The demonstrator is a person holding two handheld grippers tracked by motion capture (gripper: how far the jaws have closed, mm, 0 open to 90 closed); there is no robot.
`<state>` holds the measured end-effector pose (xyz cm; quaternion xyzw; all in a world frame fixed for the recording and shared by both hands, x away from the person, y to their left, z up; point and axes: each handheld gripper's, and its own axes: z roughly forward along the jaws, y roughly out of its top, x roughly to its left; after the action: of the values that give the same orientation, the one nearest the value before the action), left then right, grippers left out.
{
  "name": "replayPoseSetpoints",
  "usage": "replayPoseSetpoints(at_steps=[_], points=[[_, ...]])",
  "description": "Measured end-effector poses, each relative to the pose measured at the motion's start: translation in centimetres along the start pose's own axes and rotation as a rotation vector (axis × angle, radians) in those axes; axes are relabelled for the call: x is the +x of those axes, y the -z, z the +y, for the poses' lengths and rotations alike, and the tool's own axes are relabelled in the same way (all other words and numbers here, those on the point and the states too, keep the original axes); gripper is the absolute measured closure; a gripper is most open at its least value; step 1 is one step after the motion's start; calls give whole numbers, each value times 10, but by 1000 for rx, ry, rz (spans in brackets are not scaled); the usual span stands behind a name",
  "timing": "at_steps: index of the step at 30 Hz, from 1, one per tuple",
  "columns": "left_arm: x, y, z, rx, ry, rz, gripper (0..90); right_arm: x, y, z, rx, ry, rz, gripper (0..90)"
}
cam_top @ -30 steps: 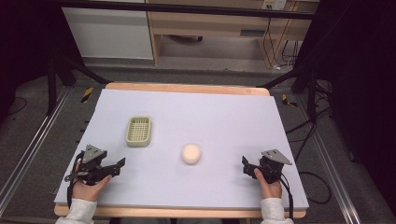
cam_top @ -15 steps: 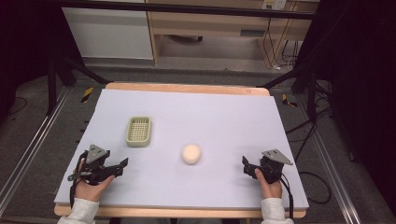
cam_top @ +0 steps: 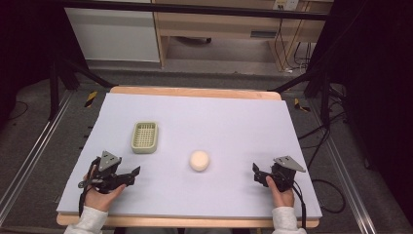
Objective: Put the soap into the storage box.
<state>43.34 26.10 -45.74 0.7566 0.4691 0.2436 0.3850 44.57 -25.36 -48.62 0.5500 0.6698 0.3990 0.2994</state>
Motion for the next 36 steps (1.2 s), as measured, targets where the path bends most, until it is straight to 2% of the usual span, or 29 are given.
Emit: replayPoseSetpoints(at_steps=[7,36], points=[[-6,-2,2,9,-24,-13,213,0,0,0,2,0,0,37],[-26,-10,14,-10,-39,-53,208,0,-1,0,13,6,5,37]])
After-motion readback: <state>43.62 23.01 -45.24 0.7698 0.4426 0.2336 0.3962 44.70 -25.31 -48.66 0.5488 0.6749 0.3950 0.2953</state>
